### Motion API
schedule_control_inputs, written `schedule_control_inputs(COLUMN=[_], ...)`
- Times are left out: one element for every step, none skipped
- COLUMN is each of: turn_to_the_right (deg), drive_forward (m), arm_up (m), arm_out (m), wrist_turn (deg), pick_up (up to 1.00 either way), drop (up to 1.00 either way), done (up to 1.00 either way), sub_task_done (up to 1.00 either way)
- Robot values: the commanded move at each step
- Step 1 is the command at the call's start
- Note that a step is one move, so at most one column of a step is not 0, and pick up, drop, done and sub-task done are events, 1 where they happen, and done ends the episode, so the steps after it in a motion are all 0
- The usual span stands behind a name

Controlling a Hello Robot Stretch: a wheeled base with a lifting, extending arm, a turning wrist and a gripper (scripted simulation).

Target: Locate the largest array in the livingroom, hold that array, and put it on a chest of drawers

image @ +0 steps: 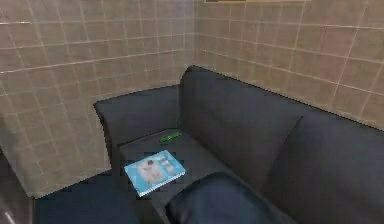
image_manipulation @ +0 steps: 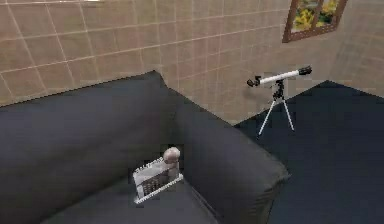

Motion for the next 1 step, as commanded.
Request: schedule_control_inputs(turn_to_the_right=[45.0], drive_forward=[0.00], arm_up=[0.00], arm_out=[0.00], wrist_turn=[0.0], pick_up=[0.00], drop=[0.00], done=[0.00], sub_task_done=[0.00])
